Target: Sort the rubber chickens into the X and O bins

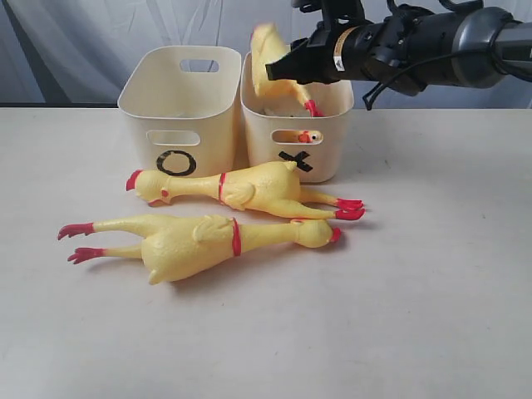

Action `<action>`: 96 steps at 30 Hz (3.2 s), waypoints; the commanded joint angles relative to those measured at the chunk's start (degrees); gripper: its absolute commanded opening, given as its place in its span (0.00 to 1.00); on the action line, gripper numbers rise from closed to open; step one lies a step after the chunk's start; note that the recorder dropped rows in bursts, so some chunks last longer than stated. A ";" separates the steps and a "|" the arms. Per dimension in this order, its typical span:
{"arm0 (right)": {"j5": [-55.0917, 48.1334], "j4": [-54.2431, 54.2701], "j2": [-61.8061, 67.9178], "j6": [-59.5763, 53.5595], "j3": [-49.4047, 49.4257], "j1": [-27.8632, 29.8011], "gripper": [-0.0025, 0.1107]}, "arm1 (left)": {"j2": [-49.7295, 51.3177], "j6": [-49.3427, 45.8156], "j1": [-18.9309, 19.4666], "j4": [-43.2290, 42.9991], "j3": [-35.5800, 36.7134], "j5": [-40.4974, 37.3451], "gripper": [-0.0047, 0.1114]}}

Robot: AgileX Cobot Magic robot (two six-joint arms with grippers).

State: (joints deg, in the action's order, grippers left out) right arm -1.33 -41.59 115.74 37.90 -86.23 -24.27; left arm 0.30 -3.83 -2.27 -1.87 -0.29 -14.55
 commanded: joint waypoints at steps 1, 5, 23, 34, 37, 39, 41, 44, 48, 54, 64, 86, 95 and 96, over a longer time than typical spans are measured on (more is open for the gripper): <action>0.28 0.25 -0.24 -0.39 -0.41 0.31 0.54 | -0.30 0.19 0.05 0.36 0.29 0.78 0.04; 0.28 1.20 -0.24 -0.39 -0.41 0.31 0.53 | -0.30 0.19 0.05 0.36 0.29 0.78 0.04; -28.58 -0.96 -15.68 -6.32 -0.41 0.23 0.02 | -0.30 0.19 0.05 0.36 0.29 0.78 0.04; -32.27 3.56 -30.39 -11.29 12.58 0.23 0.02 | -0.30 0.19 0.05 0.36 0.29 0.78 0.04; -29.78 6.20 -34.19 -11.29 18.46 0.23 0.02 | -0.30 0.19 0.05 0.36 0.29 0.78 0.04; -27.39 7.67 -36.74 -11.29 21.83 0.23 0.02 | -0.30 0.19 0.05 0.36 0.29 0.78 0.04; -24.42 8.47 -39.87 -11.29 25.42 0.23 0.02 | -0.30 0.19 0.05 0.36 0.29 0.78 0.04; -21.20 10.62 -44.82 -11.14 29.60 0.23 0.02 | -0.30 0.19 0.05 0.36 0.29 0.78 0.04; -19.36 12.75 -52.71 -11.14 35.02 0.23 0.02 | -0.30 -0.04 0.05 -0.48 0.29 0.91 0.04; -19.23 17.57 -64.23 -11.27 42.63 0.23 0.02 | -0.30 -1.56 0.05 -13.74 0.29 2.17 0.04; -20.63 23.49 -84.02 -11.36 55.19 0.23 0.02 | -0.30 -1.14 0.05 -6.44 0.29 11.03 0.04; -37.17 47.67 -111.24 -29.41 59.09 0.23 0.02 | -0.30 25.70 0.05 3.81 0.29 55.05 0.04; -38.57 47.67 -111.47 -30.40 59.09 0.23 0.02 | 0.00 36.44 0.05 0.40 -8.62 29.69 0.04; -38.57 47.67 -111.47 -30.40 59.09 0.23 0.02 | 0.89 36.44 0.05 -1.86 -9.81 27.11 0.04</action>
State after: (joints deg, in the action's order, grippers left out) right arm -39.89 6.01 4.53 8.35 -27.45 -24.27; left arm 0.20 31.50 -2.27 0.51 -6.98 21.63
